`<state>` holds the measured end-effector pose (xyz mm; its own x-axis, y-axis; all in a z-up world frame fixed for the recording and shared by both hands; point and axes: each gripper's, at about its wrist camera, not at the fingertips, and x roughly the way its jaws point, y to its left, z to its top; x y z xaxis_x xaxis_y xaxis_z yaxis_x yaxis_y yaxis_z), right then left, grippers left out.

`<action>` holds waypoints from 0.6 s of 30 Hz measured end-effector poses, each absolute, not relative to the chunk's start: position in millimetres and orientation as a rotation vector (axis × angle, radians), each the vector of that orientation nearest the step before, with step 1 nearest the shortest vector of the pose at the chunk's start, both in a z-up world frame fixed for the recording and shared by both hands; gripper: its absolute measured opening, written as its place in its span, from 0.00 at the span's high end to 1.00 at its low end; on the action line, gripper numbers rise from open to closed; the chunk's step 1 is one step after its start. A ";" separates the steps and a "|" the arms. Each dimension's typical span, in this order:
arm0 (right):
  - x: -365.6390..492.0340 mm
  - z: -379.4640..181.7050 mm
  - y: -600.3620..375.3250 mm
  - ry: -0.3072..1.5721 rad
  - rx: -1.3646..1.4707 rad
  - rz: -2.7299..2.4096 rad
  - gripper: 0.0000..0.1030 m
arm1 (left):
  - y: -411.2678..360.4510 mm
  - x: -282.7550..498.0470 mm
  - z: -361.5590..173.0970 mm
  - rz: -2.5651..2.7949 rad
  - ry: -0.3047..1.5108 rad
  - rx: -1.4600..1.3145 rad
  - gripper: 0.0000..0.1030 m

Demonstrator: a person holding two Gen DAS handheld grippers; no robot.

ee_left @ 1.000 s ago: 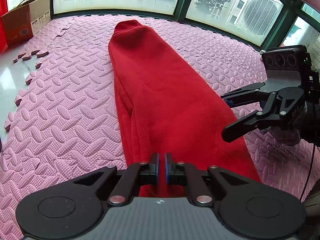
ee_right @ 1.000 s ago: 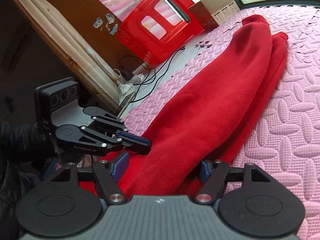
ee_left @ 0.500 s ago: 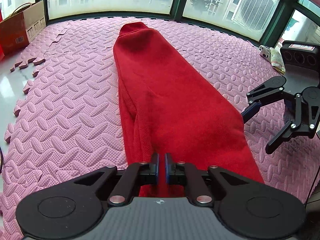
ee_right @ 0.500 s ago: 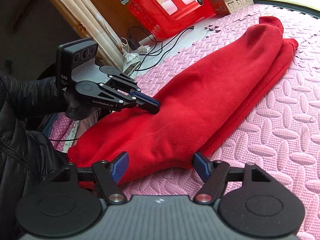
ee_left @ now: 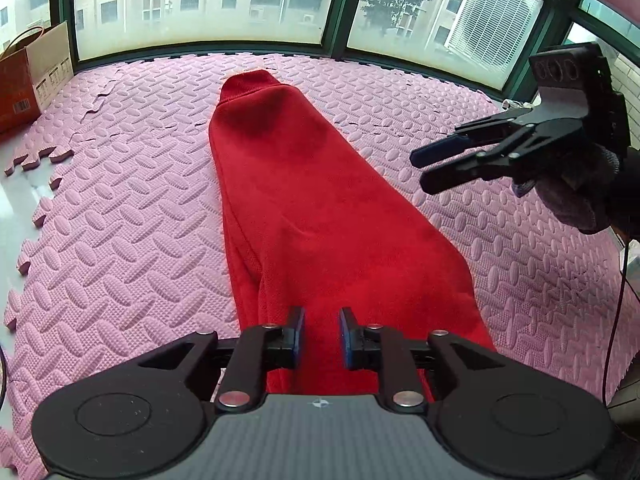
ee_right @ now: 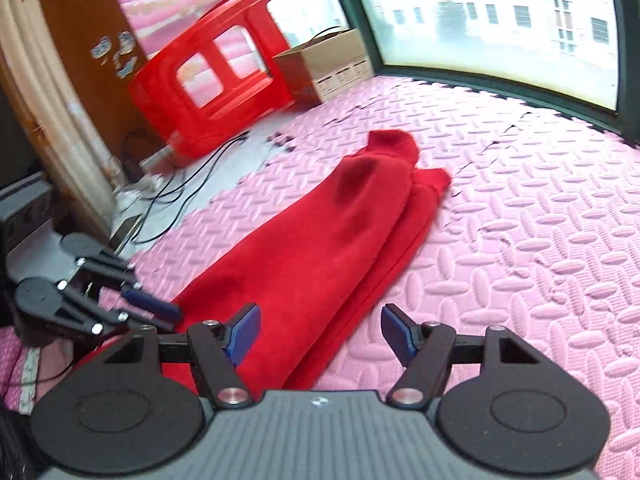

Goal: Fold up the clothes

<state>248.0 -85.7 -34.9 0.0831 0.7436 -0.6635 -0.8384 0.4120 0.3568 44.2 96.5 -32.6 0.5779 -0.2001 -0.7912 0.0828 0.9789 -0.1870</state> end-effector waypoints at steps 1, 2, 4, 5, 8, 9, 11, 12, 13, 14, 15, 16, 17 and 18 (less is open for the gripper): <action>256.4 -36.4 -78.1 0.900 -0.105 1.160 0.33 | 98.4 47.2 -33.6 -0.161 0.939 -0.139 0.80; 265.1 -38.1 -70.7 0.900 -0.080 1.138 0.33 | 100.8 50.6 -35.1 -0.155 0.938 -0.146 0.80; 282.5 -41.4 -56.1 0.900 -0.031 1.093 0.33 | 104.1 56.3 -37.5 -0.147 0.935 -0.153 0.80; 288.9 -43.7 -47.5 0.895 -0.015 1.062 0.33 | 105.4 58.8 -38.6 -0.144 0.933 -0.155 0.80; 304.7 -50.5 -24.3 0.881 0.014 0.970 0.33 | 107.7 65.5 -39.8 -0.142 0.925 -0.156 0.80; 309.4 -53.1 -17.5 0.878 0.026 0.940 0.33 | 108.2 67.0 -39.5 -0.143 0.922 -0.156 0.80; 316.5 -58.6 -8.5 0.884 0.031 0.893 0.35 | 110.7 69.8 -39.0 -0.141 0.913 -0.159 0.80; 319.7 -61.7 -4.9 0.887 0.034 0.875 0.36 | 112.1 71.1 -39.1 -0.140 0.911 -0.163 0.80; 322.9 -64.8 -1.3 0.889 0.037 0.856 0.39 | 113.5 72.3 -39.5 -0.139 0.909 -0.167 0.80; 323.0 -66.3 -0.5 0.874 0.024 0.811 0.51 | 114.8 73.3 -40.0 -0.137 0.907 -0.169 0.80; 323.1 -67.7 0.3 0.859 0.012 0.767 0.51 | 116.0 74.2 -40.6 -0.135 0.907 -0.168 0.80; 323.6 -69.0 -0.2 0.854 0.009 0.769 0.50 | 116.9 75.0 -41.1 -0.134 0.908 -0.170 0.80; 322.4 -67.9 -2.6 0.848 0.023 0.767 0.53 | 117.7 75.5 -41.6 -0.133 0.909 -0.172 0.80; 321.2 -66.8 -5.0 0.842 0.037 0.765 0.54 | 118.3 75.7 -41.2 -0.133 0.908 -0.174 0.80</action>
<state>321.2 -5.0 -66.8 0.4197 0.6237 -0.6594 -0.5961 0.7373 0.3179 75.7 118.3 -41.2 0.6089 -0.1881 -0.7706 0.0411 0.9776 -0.2063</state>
